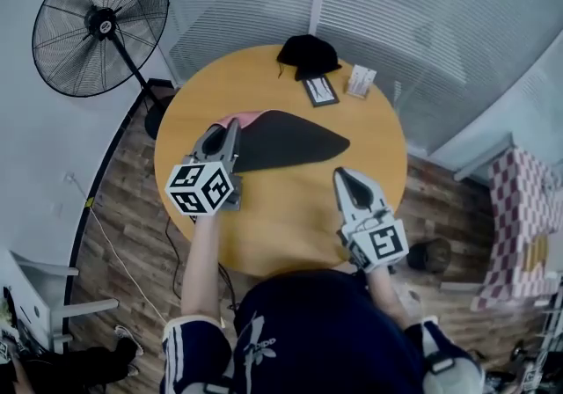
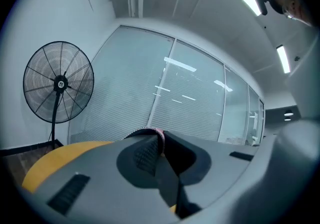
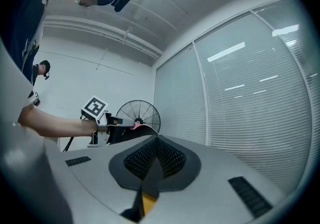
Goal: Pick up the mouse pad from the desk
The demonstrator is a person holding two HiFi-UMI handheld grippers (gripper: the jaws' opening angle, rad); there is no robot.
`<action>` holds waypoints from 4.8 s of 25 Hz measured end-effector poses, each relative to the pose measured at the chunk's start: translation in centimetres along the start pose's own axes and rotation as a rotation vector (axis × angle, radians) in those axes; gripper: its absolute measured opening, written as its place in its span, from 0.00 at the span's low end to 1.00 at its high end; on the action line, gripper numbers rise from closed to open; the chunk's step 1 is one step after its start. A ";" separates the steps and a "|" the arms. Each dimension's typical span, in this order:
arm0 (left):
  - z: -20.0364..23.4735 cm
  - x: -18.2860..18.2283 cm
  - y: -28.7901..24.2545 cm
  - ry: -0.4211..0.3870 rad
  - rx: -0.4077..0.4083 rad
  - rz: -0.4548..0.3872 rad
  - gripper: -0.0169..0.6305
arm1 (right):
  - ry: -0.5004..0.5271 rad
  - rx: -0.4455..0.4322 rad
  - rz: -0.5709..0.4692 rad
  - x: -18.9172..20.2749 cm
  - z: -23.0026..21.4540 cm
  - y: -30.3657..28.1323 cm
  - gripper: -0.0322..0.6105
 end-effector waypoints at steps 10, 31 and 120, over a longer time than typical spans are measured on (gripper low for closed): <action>-0.2 -8.7 -1.4 -0.128 -0.010 -0.081 0.06 | -0.032 0.006 -0.028 -1.3 -0.9 0.7 0.06; -14.1 -13.3 9.4 -0.304 -0.046 -0.202 0.06 | -0.056 0.040 -0.074 -5.1 -3.0 2.6 0.05; -12.4 -6.6 18.6 -0.282 -0.420 -0.043 0.06 | 0.013 -0.060 0.013 -6.0 -2.3 4.1 0.05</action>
Point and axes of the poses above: the fingertips, and each gripper's own axes: y backward along the fingers, z to its left, x out of its underside, the point moved 1 cm from there along y, backward along the fingers, and after that the axes turned 12 degrees about x, right-handed, at the moved point
